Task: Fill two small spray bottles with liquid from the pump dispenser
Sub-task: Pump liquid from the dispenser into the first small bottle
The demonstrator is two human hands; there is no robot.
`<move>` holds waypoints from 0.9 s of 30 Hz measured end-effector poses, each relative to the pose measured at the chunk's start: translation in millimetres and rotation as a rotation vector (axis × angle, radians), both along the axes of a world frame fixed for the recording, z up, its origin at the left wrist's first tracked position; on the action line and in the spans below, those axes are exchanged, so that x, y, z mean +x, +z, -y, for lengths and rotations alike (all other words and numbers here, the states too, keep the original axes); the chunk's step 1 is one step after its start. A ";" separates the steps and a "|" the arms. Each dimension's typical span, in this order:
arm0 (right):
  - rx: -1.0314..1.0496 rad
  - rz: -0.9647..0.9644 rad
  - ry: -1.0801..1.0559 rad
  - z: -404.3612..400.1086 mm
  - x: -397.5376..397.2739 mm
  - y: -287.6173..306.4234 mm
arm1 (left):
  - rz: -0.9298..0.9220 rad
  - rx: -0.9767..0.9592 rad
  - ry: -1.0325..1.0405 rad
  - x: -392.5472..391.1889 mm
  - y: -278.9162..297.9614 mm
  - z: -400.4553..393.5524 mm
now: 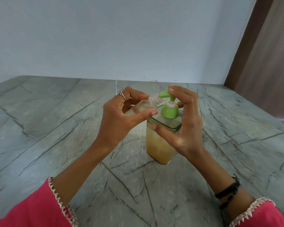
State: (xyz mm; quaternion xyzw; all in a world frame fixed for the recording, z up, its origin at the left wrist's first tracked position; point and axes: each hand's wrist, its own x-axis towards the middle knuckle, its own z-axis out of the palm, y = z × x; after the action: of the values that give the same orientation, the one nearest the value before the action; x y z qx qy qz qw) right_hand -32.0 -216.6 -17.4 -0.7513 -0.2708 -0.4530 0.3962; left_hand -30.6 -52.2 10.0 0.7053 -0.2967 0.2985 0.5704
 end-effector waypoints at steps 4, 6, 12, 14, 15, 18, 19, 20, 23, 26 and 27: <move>-0.011 0.005 -0.002 0.1 0.4 -0.6 | 0.002 0.011 0.011 0.0 -0.1 -0.3; -0.007 0.008 -0.005 0.1 1.6 0.2 | 0.007 0.010 0.011 -0.5 0.3 -0.1; 0.029 0.005 0.004 -0.8 3.7 2.1 | -0.011 -0.012 0.016 0.7 -1.5 1.5; 0.035 0.005 0.013 -0.8 3.2 2.8 | -0.018 -0.008 0.017 0.9 -2.6 1.8; 0.038 0.006 0.014 -0.8 2.8 3.0 | -0.021 -0.006 0.017 0.8 -2.8 1.8; 0.027 0.007 -0.001 -0.9 1.3 3.3 | -0.020 -0.002 0.010 0.6 -2.4 1.8; 0.020 0.005 -0.004 -1.0 0.8 3.0 | -0.018 -0.002 0.007 0.6 -2.1 1.8; 0.012 0.003 -0.003 -1.1 0.3 2.4 | -0.016 -0.003 0.004 0.3 -1.9 1.7; -0.018 0.012 -0.004 -0.3 0.0 1.1 | -0.013 -0.007 0.004 0.3 -1.4 1.2; -0.024 0.014 -0.002 0.5 0.1 1.4 | -0.021 -0.018 -0.003 0.6 -1.4 0.9; -0.019 0.012 0.005 0.5 0.2 1.9 | -0.022 -0.019 -0.004 0.7 -1.6 0.8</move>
State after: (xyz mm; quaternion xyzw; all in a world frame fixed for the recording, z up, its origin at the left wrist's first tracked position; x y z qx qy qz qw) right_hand -31.9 -217.1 -15.6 -0.7516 -0.2791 -0.4541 0.3886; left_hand -29.9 -53.0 8.3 0.7025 -0.2891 0.2925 0.5809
